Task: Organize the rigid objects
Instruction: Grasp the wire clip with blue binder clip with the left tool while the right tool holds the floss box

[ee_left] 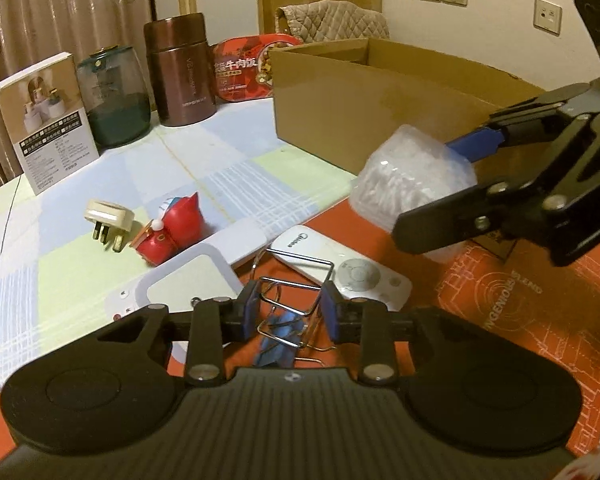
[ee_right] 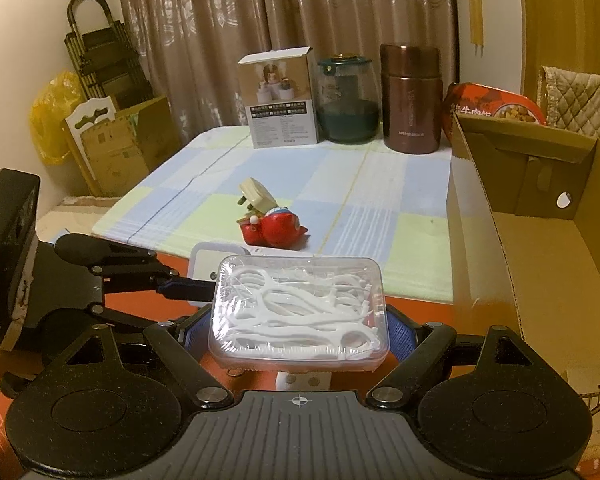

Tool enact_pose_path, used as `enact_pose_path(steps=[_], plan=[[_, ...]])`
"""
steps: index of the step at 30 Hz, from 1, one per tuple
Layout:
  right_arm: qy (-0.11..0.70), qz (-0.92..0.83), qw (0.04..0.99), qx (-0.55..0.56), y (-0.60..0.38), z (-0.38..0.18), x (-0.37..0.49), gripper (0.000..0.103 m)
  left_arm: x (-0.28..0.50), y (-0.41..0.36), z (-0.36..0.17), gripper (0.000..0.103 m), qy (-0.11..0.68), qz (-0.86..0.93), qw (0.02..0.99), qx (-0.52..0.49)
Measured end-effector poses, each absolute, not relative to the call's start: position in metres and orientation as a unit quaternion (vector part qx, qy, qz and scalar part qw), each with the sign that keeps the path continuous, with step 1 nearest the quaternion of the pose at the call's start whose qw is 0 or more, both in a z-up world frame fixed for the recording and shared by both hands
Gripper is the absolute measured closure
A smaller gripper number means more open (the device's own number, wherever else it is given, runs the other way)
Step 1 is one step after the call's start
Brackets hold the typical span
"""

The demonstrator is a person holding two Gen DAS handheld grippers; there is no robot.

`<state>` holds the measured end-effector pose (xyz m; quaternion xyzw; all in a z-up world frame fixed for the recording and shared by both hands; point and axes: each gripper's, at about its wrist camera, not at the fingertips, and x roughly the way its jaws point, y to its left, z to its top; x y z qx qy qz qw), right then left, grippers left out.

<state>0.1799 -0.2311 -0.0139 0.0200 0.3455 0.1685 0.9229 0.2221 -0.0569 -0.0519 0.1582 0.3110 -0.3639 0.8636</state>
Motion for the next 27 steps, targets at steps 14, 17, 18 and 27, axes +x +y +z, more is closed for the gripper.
enact_pose_path(steps=[14, 17, 18, 27], plan=[[0.339, 0.175, 0.924, 0.027, -0.233, -0.006, 0.168, 0.021, 0.166, -0.034, -0.051, 0.089, 0.32, -0.325, 0.877, 0.151], [0.337, 0.176, 0.925, 0.026, -0.232, -0.005, 0.167, 0.021, 0.173, -0.036, -0.052, 0.066, 0.306, -0.311, 0.888, 0.145], [0.338, 0.175, 0.924, 0.026, -0.232, -0.005, 0.167, 0.021, 0.178, -0.038, -0.053, 0.06, 0.307, -0.31, 0.889, 0.14], [0.346, 0.171, 0.922, 0.024, -0.233, -0.011, 0.173, 0.021, 0.194, -0.07, -0.071, 0.055, 0.301, -0.334, 0.868, 0.212]])
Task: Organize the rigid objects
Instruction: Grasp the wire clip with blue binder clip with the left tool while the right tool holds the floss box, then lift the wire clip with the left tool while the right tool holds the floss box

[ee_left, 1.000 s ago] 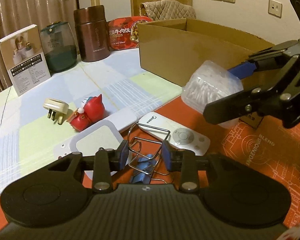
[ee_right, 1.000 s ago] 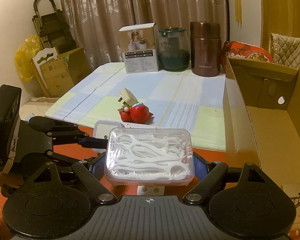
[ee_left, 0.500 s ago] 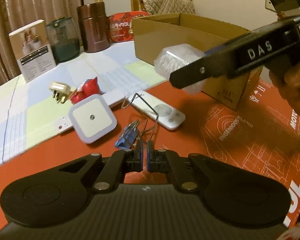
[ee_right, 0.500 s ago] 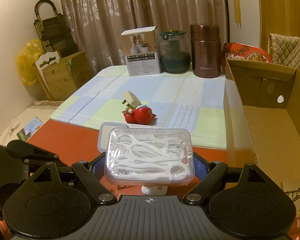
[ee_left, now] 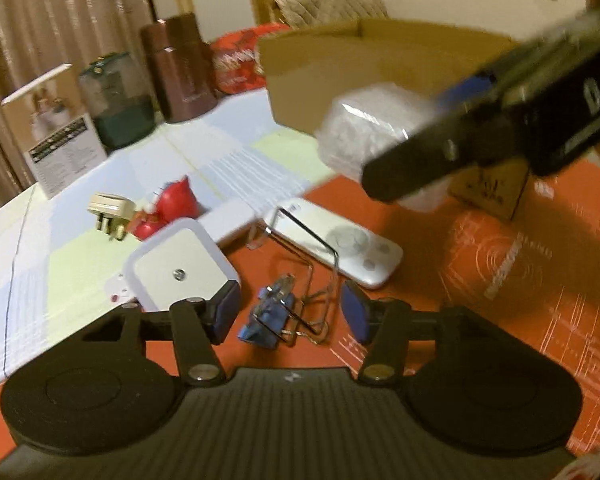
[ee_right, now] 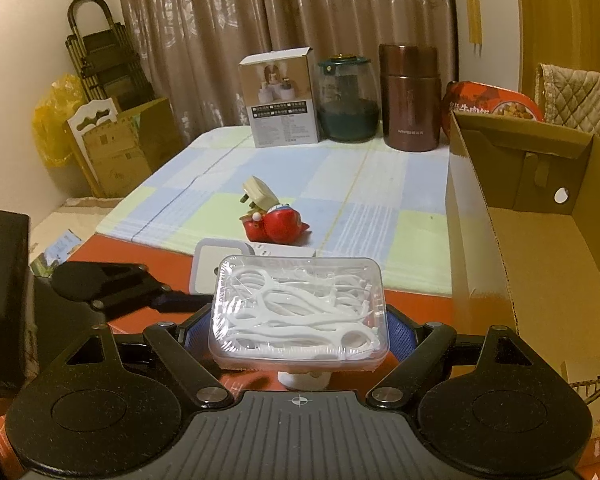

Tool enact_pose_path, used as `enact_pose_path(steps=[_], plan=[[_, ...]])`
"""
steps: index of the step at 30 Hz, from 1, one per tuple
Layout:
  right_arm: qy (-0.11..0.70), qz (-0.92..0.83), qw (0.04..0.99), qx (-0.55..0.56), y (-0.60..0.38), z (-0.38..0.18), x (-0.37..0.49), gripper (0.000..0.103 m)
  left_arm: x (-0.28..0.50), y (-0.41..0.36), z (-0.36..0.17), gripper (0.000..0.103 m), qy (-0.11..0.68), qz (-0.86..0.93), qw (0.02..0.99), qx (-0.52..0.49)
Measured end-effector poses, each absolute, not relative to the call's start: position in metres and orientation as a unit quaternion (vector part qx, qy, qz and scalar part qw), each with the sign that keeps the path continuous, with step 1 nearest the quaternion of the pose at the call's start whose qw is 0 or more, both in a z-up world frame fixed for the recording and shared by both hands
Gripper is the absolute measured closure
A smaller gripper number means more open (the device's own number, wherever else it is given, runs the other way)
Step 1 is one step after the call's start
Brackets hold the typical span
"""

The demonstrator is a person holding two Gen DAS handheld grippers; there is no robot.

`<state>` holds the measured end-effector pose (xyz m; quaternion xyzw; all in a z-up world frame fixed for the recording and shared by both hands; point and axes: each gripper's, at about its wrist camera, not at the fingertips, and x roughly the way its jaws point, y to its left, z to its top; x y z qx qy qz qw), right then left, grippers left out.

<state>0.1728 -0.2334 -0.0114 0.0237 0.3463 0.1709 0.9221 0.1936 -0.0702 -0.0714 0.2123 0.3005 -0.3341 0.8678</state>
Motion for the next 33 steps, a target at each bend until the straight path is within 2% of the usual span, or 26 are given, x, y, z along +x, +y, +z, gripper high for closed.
enact_pose_path(steps=[1, 2, 3, 13, 18, 22, 25, 26, 29, 33], plan=[[0.346, 0.171, 0.922, 0.024, -0.233, -0.011, 0.173, 0.021, 0.193, -0.071, -0.073, 0.058, 0.305, -0.336, 0.865, 0.216], [0.346, 0.171, 0.922, 0.024, -0.234, -0.012, 0.173, 0.021, 0.191, -0.072, -0.074, 0.068, 0.305, -0.334, 0.865, 0.218], [0.346, 0.171, 0.922, 0.025, -0.234, -0.011, 0.173, 0.021, 0.188, -0.073, -0.075, 0.068, 0.304, -0.333, 0.865, 0.22], [0.339, 0.174, 0.924, 0.035, -0.237, -0.007, 0.158, 0.021, 0.126, -0.056, -0.055, 0.069, 0.307, -0.304, 0.877, 0.209], [0.347, 0.18, 0.92, 0.034, -0.23, -0.01, 0.134, 0.021, 0.09, -0.035, -0.052, 0.069, 0.332, -0.29, 0.886, 0.144], [0.362, 0.177, 0.914, 0.045, -0.228, -0.019, 0.115, 0.021, 0.08, -0.008, -0.063, 0.069, 0.38, -0.259, 0.886, 0.049], [0.372, 0.176, 0.91, 0.056, -0.228, -0.025, 0.1, 0.021, 0.074, 0.0, -0.068, 0.07, 0.387, -0.249, 0.887, 0.047], [0.376, 0.175, 0.908, 0.058, -0.227, -0.028, 0.094, 0.021, 0.071, -0.001, -0.068, 0.068, 0.382, -0.246, 0.889, 0.064], [0.389, 0.17, 0.903, 0.067, -0.226, -0.036, 0.083, 0.021, 0.067, -0.006, -0.07, 0.052, 0.365, -0.237, 0.894, 0.108], [0.401, 0.163, 0.899, 0.071, -0.222, -0.045, 0.074, 0.021, 0.07, -0.01, -0.07, 0.052, 0.361, -0.234, 0.896, 0.108]])
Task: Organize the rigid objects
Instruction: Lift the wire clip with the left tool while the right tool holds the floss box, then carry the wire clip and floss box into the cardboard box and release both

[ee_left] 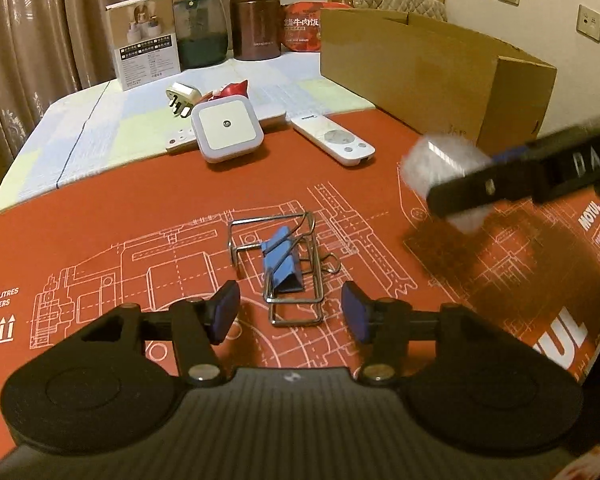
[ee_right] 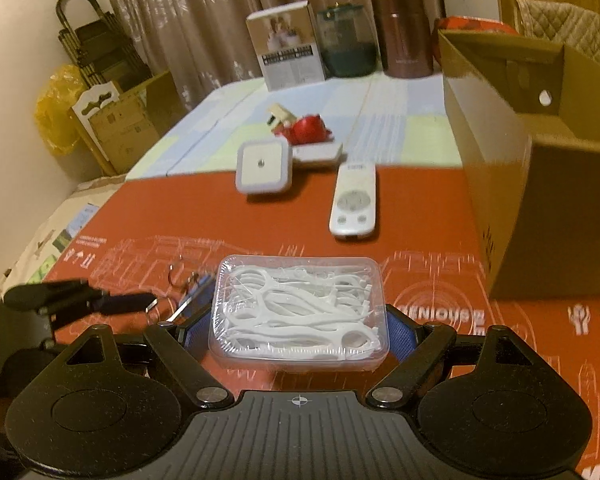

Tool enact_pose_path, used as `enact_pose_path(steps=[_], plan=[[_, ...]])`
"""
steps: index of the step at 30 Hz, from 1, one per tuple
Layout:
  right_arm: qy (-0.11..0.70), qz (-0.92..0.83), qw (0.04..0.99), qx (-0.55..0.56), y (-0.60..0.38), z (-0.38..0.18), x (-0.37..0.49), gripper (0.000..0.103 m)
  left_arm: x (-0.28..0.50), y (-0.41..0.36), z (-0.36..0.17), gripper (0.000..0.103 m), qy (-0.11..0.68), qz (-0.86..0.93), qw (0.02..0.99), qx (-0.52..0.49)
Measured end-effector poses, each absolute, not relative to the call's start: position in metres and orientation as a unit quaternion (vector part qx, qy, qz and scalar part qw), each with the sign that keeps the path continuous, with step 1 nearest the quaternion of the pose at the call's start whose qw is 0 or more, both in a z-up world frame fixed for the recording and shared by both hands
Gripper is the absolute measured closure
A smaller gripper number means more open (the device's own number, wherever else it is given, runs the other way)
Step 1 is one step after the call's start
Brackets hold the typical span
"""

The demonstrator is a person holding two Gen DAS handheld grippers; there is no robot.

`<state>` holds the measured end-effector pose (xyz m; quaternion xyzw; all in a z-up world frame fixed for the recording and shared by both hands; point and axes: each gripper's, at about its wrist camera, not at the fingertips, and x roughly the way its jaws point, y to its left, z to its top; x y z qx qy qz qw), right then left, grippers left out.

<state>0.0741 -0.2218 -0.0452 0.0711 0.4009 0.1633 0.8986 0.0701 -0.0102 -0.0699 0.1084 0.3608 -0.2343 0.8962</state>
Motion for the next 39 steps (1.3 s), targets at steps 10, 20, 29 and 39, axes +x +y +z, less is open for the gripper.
enact_pose_path(steps=[10, 20, 29, 39], plan=[[0.408, 0.155, 0.897, 0.077, -0.224, -0.052, 0.076, 0.021, 0.081, -0.017, -0.074, 0.076, 0.364, -0.215, 0.9, 0.108], [0.409, 0.152, 0.896, 0.079, -0.224, -0.052, 0.076, 0.021, 0.083, -0.012, -0.064, 0.077, 0.357, -0.218, 0.906, 0.067], [0.402, 0.149, 0.9, 0.082, -0.222, -0.049, 0.077, 0.021, 0.084, -0.017, -0.044, 0.077, 0.323, -0.231, 0.917, 0.046], [0.359, 0.141, 0.921, 0.055, -0.224, -0.025, 0.071, 0.021, 0.089, -0.018, -0.016, 0.077, 0.298, -0.226, 0.926, 0.047]])
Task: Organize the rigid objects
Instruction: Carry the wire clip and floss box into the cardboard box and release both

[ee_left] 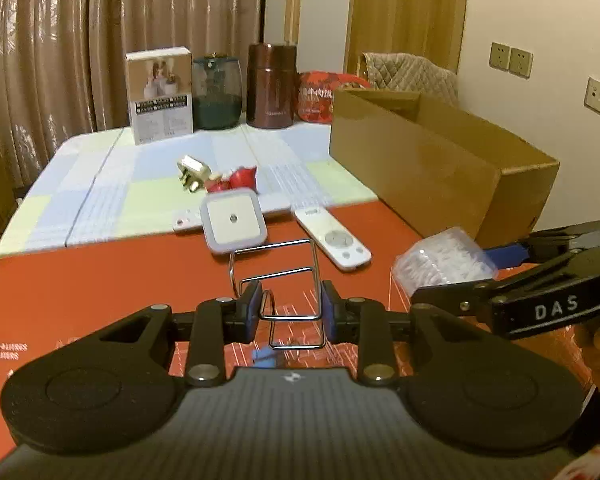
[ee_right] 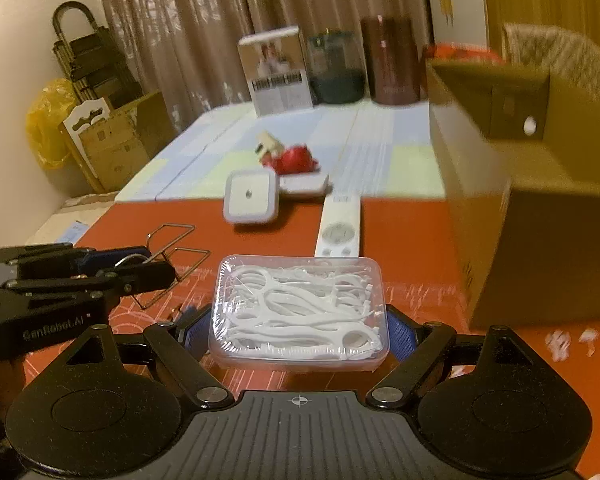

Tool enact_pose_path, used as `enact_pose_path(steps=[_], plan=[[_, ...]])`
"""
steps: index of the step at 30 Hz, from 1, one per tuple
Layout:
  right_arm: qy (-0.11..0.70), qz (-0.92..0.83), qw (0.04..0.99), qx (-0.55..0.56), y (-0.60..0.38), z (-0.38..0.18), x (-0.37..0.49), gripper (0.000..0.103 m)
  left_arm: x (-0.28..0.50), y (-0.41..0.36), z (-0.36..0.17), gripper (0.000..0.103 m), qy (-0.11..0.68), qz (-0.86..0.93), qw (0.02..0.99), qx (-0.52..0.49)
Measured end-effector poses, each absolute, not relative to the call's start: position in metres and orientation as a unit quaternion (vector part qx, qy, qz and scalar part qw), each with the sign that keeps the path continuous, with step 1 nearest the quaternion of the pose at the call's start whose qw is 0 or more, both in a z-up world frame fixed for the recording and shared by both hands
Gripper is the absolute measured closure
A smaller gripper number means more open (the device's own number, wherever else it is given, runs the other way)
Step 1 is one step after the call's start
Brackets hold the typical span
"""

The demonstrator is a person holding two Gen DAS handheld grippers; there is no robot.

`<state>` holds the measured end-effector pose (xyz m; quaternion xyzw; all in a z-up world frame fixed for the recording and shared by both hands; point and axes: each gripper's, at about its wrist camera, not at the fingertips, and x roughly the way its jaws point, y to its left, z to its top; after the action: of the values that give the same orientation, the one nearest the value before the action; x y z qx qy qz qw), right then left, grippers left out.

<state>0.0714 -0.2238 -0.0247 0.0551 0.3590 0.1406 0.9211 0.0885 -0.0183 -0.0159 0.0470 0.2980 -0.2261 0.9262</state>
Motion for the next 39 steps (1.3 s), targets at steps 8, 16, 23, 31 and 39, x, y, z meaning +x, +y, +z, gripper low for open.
enact_pose_path(steps=[8, 16, 23, 31, 39], plan=[[0.304, 0.128, 0.942, 0.054, -0.242, 0.028, 0.058, 0.021, 0.093, -0.04, 0.019, 0.077, 0.274, -0.237, 0.931, 0.044], [0.291, 0.06, 0.953, 0.063, -0.329, 0.079, 0.077, 0.021, 0.12, -0.104, 0.059, 0.077, 0.24, -0.284, 0.927, 0.046], [0.319, -0.003, 0.945, 0.067, -0.408, 0.068, 0.123, 0.021, 0.162, -0.19, 0.072, 0.077, 0.231, -0.344, 0.908, 0.062], [0.341, -0.005, 0.937, 0.08, -0.439, 0.041, 0.142, 0.021, 0.187, -0.258, 0.045, 0.077, 0.25, -0.378, 0.885, 0.107], [0.344, -0.002, 0.935, 0.092, -0.454, 0.029, 0.145, 0.021, 0.195, -0.263, 0.033, 0.07, 0.254, -0.363, 0.889, 0.111]])
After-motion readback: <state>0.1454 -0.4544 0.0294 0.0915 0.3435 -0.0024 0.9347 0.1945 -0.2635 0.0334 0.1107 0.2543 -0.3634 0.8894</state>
